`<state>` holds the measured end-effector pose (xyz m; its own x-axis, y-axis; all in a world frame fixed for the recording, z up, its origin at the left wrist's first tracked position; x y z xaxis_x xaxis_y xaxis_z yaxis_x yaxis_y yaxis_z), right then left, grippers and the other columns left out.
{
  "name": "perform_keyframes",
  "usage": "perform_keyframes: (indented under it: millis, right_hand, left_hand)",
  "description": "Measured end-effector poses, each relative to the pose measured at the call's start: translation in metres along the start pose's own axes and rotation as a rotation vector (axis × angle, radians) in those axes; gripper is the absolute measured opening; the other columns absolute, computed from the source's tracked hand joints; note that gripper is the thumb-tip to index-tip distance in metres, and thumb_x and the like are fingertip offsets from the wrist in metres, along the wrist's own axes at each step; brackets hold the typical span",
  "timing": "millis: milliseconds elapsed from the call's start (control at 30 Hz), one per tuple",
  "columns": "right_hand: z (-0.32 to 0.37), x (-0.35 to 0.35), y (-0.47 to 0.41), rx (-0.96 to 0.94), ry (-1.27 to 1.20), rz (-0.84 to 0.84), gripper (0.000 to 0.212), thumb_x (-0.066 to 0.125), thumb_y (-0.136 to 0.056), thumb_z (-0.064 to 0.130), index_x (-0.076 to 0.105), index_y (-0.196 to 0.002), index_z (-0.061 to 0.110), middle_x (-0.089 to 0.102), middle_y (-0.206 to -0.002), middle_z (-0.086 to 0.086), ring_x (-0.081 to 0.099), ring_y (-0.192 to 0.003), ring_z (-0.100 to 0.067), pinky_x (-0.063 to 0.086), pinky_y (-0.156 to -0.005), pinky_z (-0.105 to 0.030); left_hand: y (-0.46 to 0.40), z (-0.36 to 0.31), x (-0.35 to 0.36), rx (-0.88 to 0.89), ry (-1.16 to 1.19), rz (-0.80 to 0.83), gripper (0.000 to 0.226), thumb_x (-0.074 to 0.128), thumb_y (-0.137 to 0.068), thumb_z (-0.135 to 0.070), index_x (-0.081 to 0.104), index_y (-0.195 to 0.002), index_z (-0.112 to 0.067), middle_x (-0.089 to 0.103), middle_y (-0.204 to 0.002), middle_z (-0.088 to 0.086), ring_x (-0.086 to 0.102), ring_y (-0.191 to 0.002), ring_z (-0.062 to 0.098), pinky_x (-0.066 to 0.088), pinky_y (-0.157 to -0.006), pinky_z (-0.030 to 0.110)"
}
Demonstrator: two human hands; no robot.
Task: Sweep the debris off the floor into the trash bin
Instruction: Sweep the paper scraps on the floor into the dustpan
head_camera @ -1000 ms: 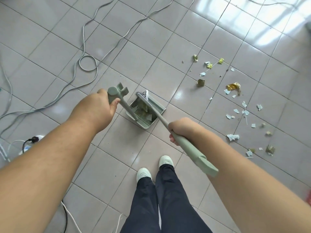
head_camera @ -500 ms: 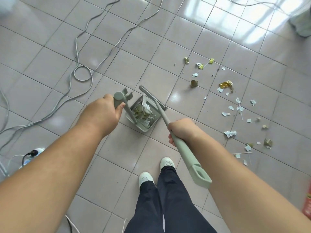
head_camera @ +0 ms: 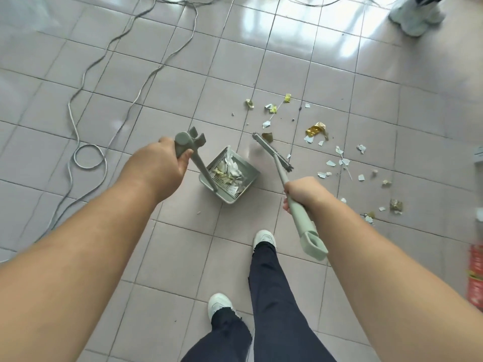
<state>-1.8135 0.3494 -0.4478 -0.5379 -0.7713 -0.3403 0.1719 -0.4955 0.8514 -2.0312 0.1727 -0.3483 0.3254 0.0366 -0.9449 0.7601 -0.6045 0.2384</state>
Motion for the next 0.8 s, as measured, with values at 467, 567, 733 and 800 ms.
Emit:
perform_keyframes:
  millis: [467, 567, 733, 800]
  right_hand:
    - [0.110, -0.106, -0.103, 0.006, 0.008, 0.004, 0.016, 0.040, -0.094, 0.003, 0.041, -0.110, 0.003, 0.050, -0.071, -0.013, 0.055, -0.040, -0.018, 0.043, -0.031, -0.016]
    - [0.134, -0.121, -0.116, -0.006, 0.025, 0.009, 0.015, 0.037, -0.094, 0.002, 0.040, -0.109, 0.003, 0.049, -0.069, -0.014, 0.053, -0.047, -0.021, 0.046, -0.035, -0.019]
    - [0.163, -0.140, -0.148, -0.041, 0.039, -0.027, 0.027, 0.039, -0.092, 0.004, 0.047, -0.118, 0.005, 0.054, -0.083, -0.017, 0.055, -0.036, -0.019, 0.043, -0.031, -0.018]
    - [0.174, -0.143, -0.162, -0.052, 0.024, -0.059, 0.038, 0.041, -0.090, 0.005, 0.045, -0.127, 0.001, 0.056, -0.097, -0.019, 0.054, -0.030, -0.018, 0.045, -0.034, -0.020]
  left_hand:
    - [-0.132, -0.096, 0.000, 0.028, -0.085, 0.017, 0.045, 0.034, -0.095, -0.042, 0.048, -0.108, -0.002, 0.057, -0.107, 0.022, 0.052, -0.099, 0.041, 0.035, -0.072, 0.038]
    - [-0.148, -0.106, 0.000, 0.028, -0.097, 0.013, 0.046, 0.035, -0.094, -0.043, 0.048, -0.108, -0.001, 0.058, -0.107, 0.024, 0.052, -0.098, 0.042, 0.037, -0.072, 0.039]
    - [-0.167, -0.116, 0.001, 0.002, -0.089, 0.019, 0.044, 0.035, -0.094, -0.041, 0.047, -0.108, -0.001, 0.058, -0.106, 0.024, 0.052, -0.098, 0.042, 0.032, -0.070, 0.037]
    - [-0.173, -0.118, 0.003, -0.008, -0.079, 0.031, 0.044, 0.036, -0.094, -0.042, 0.046, -0.108, -0.001, 0.057, -0.106, 0.024, 0.052, -0.098, 0.041, 0.033, -0.070, 0.037]
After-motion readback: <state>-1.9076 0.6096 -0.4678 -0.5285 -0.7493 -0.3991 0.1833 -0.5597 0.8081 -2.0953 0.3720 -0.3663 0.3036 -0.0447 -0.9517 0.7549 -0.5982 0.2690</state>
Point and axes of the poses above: each hand's wrist, its own y-axis away from the middle knuckle, its own x-axis out of the palm, z = x × y, the point moved 6 cm from there along -y, towards the middle knuckle
